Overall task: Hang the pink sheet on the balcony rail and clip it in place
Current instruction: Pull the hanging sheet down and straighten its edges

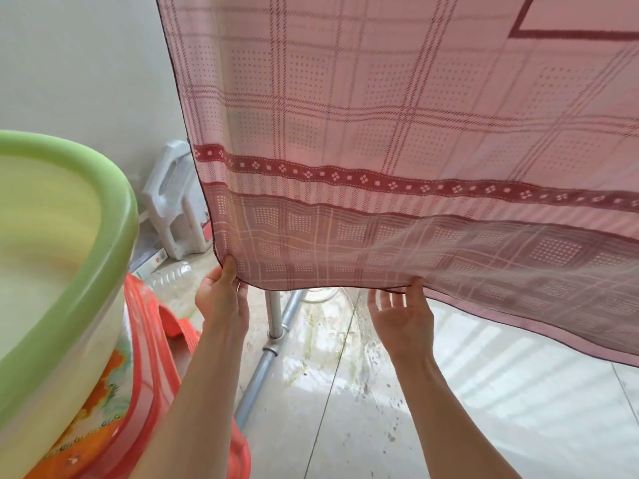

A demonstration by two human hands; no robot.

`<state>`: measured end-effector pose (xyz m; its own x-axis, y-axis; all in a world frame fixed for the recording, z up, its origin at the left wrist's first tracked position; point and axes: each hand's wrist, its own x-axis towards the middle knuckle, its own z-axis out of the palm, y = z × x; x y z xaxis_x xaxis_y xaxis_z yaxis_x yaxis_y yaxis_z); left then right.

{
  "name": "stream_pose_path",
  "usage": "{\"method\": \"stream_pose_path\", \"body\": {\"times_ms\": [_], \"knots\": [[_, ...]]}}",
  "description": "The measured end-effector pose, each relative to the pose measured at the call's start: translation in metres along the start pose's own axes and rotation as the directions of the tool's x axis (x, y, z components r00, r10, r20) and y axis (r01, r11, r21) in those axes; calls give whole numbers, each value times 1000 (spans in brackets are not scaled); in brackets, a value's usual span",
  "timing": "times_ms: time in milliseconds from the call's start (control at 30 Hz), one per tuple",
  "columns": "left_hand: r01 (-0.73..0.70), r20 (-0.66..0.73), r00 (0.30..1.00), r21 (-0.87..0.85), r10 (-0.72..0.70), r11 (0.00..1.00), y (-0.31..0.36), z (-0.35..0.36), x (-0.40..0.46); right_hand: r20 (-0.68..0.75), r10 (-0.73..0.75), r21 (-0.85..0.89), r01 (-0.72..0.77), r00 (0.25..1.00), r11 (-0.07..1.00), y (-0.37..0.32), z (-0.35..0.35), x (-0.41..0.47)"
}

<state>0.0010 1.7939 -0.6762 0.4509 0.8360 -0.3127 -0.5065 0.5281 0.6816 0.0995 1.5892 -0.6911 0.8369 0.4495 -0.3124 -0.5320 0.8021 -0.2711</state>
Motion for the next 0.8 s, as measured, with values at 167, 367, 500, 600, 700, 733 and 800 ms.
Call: {"method": "stream_pose_path", "body": {"times_ms": [167,367,500,600,700,733,800], "knots": [[-32,-70,997,30,34,999,-3,6,-2,-5,-103,-14,102,995,995,-44,-6,-6],[-2,-3,1000,27,2,1000,-16,13,-11,33,-219,20,218,975,976,-102,-28,-22],[-5,-7,1000,41,5,999,-19,14,-15,10,-223,-63,223,975,973,-132,-44,-29],[-35,-28,999,73,37,997,-20,11,-16,-82,-259,-89,252,962,964,-139,-46,-29],[-55,-29,998,91,58,994,-22,10,-18,-116,-279,-67,272,953,960,-136,-42,-26],[-56,-40,997,91,60,994,-22,10,-18,-128,-280,-63,274,951,960,-134,-42,-26],[-60,-62,996,89,66,994,-22,10,-17,-150,-281,-52,276,948,960,-130,-44,-26]]}}
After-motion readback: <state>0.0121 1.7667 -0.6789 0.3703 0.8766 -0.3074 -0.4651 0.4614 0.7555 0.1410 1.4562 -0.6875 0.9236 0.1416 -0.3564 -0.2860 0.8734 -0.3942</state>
